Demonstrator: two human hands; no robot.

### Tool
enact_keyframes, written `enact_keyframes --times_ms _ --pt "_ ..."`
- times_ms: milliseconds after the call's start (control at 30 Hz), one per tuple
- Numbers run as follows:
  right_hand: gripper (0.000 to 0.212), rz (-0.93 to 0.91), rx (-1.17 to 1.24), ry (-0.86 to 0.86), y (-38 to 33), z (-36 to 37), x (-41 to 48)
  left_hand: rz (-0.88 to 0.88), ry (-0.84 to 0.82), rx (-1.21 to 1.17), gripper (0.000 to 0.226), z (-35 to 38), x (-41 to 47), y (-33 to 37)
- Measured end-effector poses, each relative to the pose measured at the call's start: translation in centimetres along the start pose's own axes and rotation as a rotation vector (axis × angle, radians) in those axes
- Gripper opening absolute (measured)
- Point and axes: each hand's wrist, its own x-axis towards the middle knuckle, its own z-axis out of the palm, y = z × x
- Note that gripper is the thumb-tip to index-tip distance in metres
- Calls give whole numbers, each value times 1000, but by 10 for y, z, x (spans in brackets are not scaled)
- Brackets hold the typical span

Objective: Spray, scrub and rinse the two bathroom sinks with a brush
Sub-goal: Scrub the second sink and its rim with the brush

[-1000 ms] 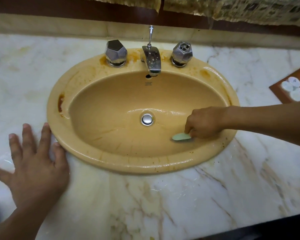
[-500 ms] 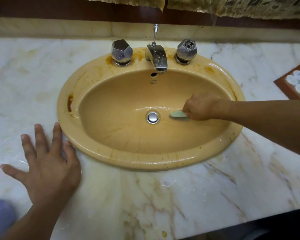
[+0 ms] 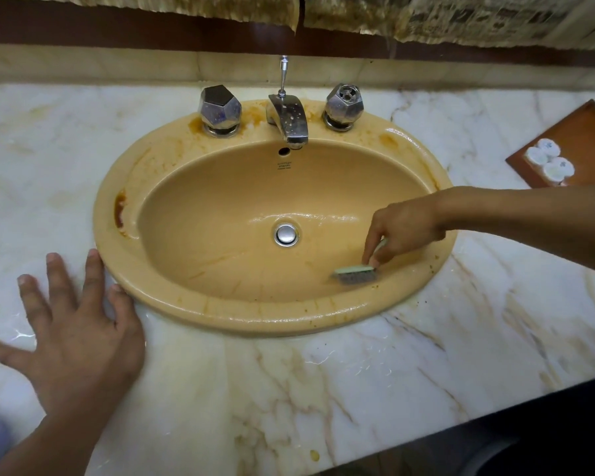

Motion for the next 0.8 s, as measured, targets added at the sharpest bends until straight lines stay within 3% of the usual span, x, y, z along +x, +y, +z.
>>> enact_keyframes --times_ms 67,167,300,333,467,533,667,733,800 --pt "28 77 -59 -16 7 -14 -9 -1 9 -4 58 1 0 0" --pt "23 186 -295 115 17 -14 -13 -8 20 -31 58 2 3 -1" --pt "18 103 53 -38 7 -10 -3 21 26 -27 58 1 0 1" --pt "18 129 35 -70 5 -12 -4 22 27 -31 58 0 -1 3" --pt "28 202 -395 129 -4 -5 3 44 -24 58 61 5 4 -9" --pt "28 134 -256 208 -18 13 20 64 -19 90 60 7 5 -11" --pt "37 -94 196 113 -50 26 47 7 69 -11 55 8 3 -4" --pt "32 -54 225 45 -47 15 58 23 61 8 55 8 3 -4" --pt "31 -28 152 120 -39 6 67 17 61 12 56 7 4 -4"
